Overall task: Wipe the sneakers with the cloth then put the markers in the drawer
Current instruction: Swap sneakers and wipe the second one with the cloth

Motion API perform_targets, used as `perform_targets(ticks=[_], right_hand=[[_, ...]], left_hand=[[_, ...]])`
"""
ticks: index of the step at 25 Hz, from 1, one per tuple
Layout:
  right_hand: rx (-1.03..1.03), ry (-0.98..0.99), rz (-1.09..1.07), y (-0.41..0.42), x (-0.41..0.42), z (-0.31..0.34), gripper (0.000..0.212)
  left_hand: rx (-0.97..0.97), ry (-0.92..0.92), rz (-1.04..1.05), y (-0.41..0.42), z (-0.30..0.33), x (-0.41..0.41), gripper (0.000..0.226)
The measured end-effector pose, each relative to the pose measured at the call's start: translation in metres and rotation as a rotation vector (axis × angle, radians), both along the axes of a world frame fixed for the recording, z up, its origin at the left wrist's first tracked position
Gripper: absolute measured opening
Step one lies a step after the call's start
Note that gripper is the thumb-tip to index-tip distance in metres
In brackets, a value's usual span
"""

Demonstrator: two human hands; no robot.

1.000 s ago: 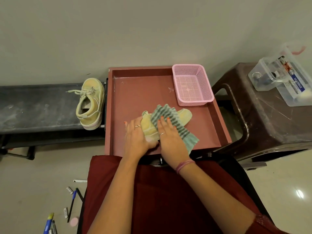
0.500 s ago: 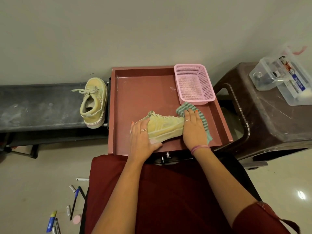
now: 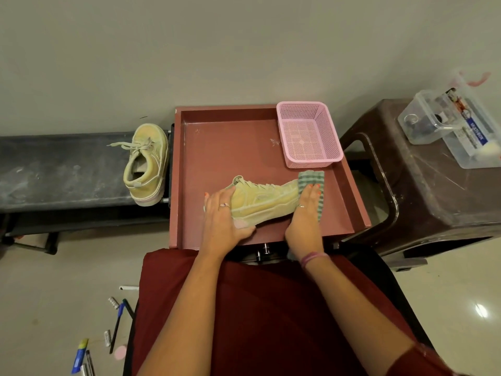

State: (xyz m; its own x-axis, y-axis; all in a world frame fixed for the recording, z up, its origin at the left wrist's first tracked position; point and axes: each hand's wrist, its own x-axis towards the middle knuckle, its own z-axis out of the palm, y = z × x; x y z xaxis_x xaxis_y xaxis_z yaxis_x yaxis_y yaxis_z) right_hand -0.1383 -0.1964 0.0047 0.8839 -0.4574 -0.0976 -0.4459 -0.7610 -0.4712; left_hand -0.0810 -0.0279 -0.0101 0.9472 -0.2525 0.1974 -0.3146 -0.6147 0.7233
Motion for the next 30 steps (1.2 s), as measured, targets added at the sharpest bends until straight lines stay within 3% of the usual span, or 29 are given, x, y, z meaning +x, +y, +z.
perform_targets(ticks=[2, 7, 10, 13, 16, 20, 21, 23, 26, 27, 30], right_hand=[[-0.086, -0.098, 0.164, 0.033, -0.010, -0.014, 0.100], [-0.280, -0.231, 0.566, 0.073, -0.017, -0.021, 0.055], [-0.521, -0.196, 0.695, 0.032, -0.013, -0.024, 0.051], [-0.548, -0.150, 0.545, -0.012, -0.013, -0.020, 0.051], [-0.413, -0.097, 0.375, -0.032, -0.002, -0.015, 0.062], [0.237, -0.060, 0.070, -0.047, 0.030, 0.006, 0.093], [0.289, -0.040, 0.016, -0.043, 0.032, 0.010, 0.095], [0.201, 0.028, 0.017, -0.027, 0.025, 0.011, 0.091], [-0.283, -0.061, 0.256, 0.017, -0.010, -0.012, 0.066], [-0.361, -0.078, 0.314, 0.026, -0.019, -0.019, 0.061], [-0.320, -0.093, 0.238, 0.015, -0.004, -0.016, 0.060]], left_hand=[[-0.016, 0.018, -0.014, 0.001, -0.001, 0.003, 0.093], [-0.093, 0.065, -0.003, 0.002, 0.000, -0.001, 0.062], [-0.096, 0.049, -0.013, 0.005, -0.004, 0.003, 0.076], [-0.047, 0.049, -0.012, 0.005, -0.006, 0.005, 0.097], [-0.054, 0.057, -0.002, 0.003, -0.005, 0.005, 0.098], [-0.047, 0.064, 0.008, 0.001, -0.005, 0.003, 0.098], [-0.046, 0.066, 0.012, 0.001, -0.005, 0.004, 0.098], [-0.047, 0.063, 0.020, 0.000, -0.005, 0.004, 0.097], [-0.053, 0.050, 0.016, 0.000, -0.008, 0.007, 0.096], [-0.054, 0.042, 0.006, 0.001, -0.009, 0.007, 0.096], [-0.074, 0.048, -0.007, 0.001, -0.008, 0.006, 0.095]])
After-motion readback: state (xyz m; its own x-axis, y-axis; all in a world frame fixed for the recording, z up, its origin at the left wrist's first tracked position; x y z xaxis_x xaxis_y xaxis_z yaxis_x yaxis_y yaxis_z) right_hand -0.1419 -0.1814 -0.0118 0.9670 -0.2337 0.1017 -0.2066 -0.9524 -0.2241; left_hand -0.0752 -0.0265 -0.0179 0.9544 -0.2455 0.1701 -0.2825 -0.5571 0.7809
